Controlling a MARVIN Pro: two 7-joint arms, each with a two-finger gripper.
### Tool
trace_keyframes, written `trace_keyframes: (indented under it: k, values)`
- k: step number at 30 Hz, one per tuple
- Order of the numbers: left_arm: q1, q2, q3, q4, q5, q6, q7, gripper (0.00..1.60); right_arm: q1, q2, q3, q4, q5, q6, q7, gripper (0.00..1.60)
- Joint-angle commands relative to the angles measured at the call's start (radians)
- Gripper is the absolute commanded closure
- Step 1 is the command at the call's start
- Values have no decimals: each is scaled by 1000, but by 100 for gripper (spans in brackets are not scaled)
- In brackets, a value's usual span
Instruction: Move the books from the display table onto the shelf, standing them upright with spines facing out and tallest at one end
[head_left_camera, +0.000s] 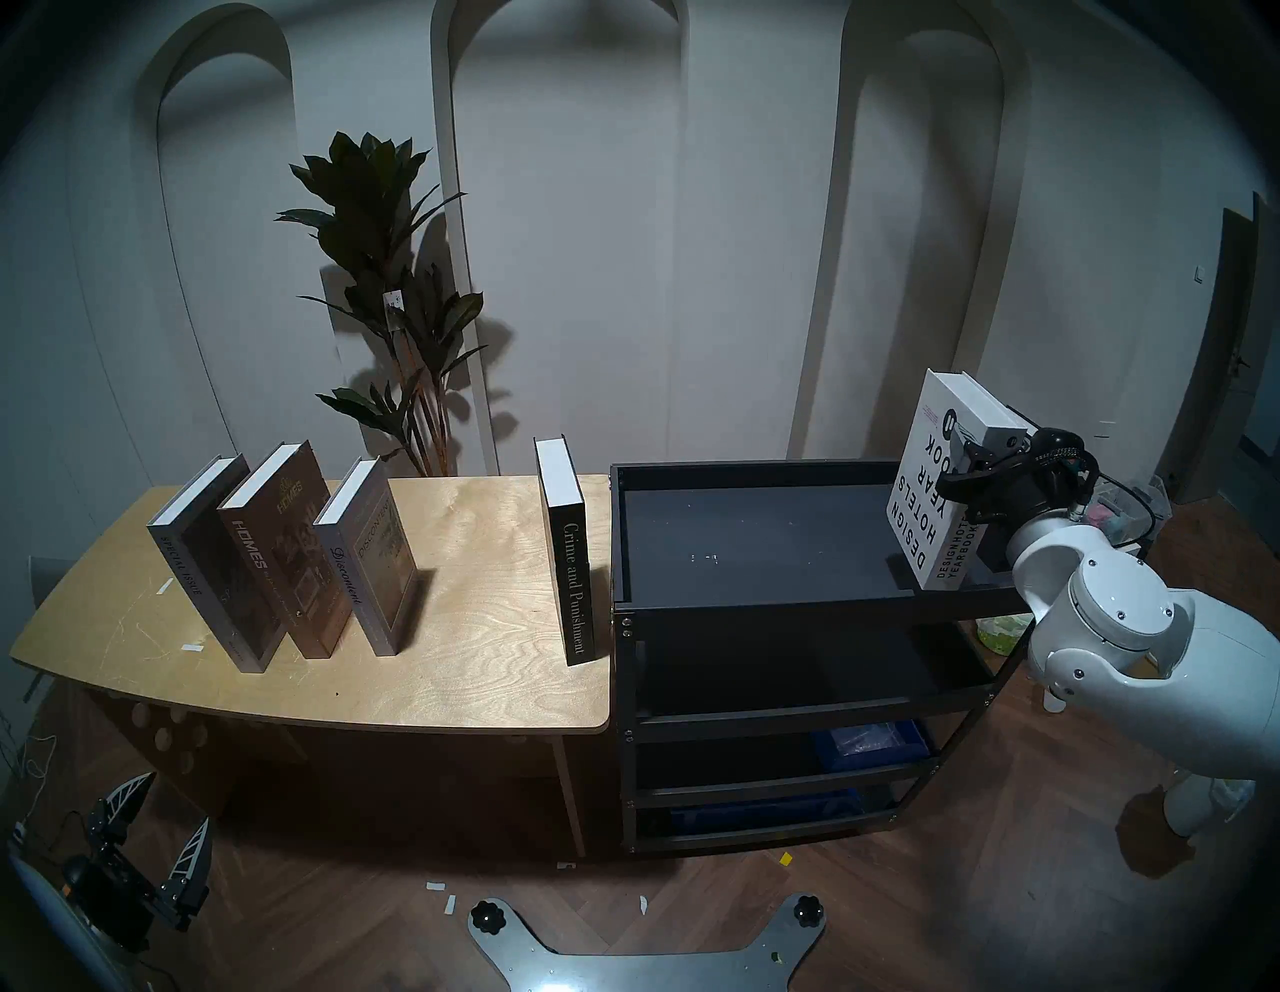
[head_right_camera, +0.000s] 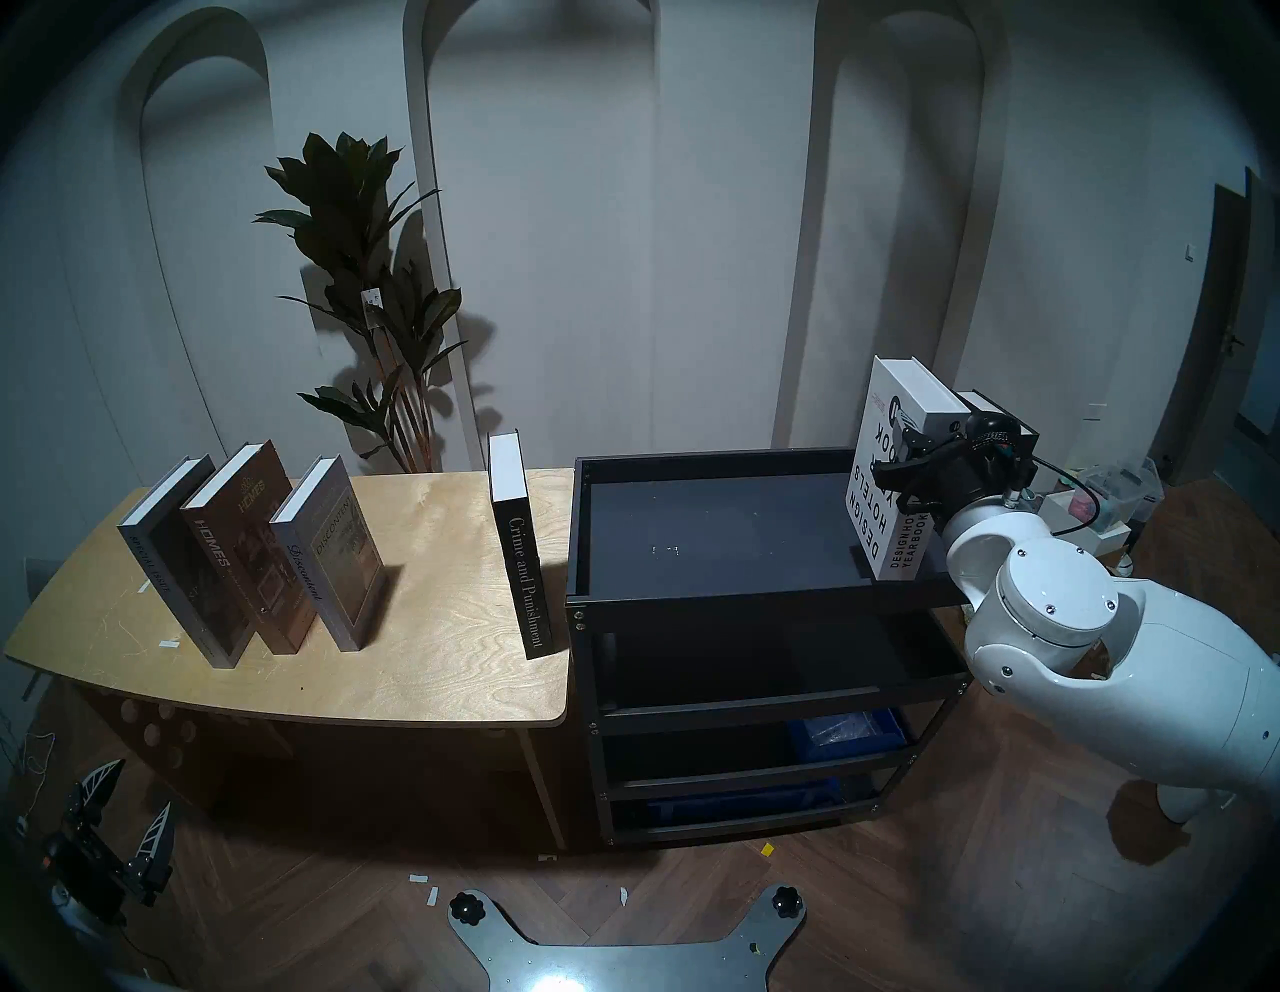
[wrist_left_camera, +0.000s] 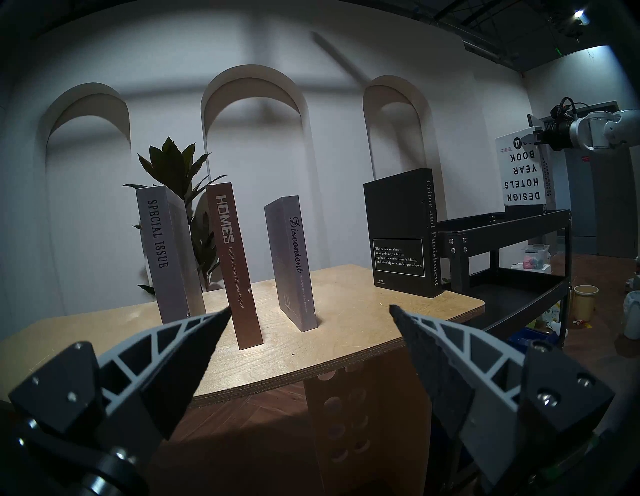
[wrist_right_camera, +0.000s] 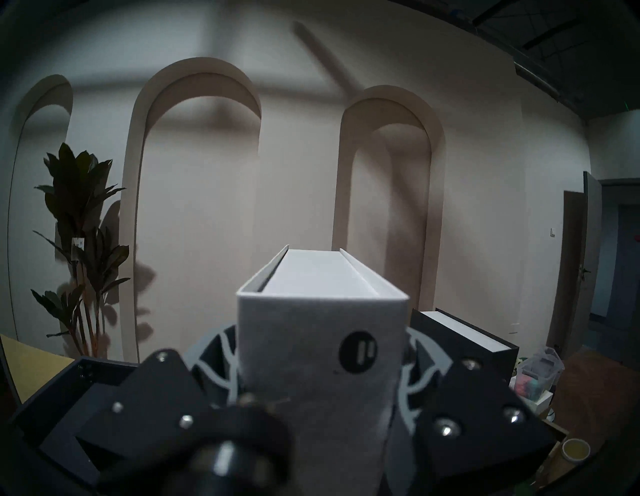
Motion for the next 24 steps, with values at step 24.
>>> trace_keyframes:
  k: [24]
  values:
    - [21,24,10,-6,-26,-20,-34,0,26,92,244,278,245,168,467,160]
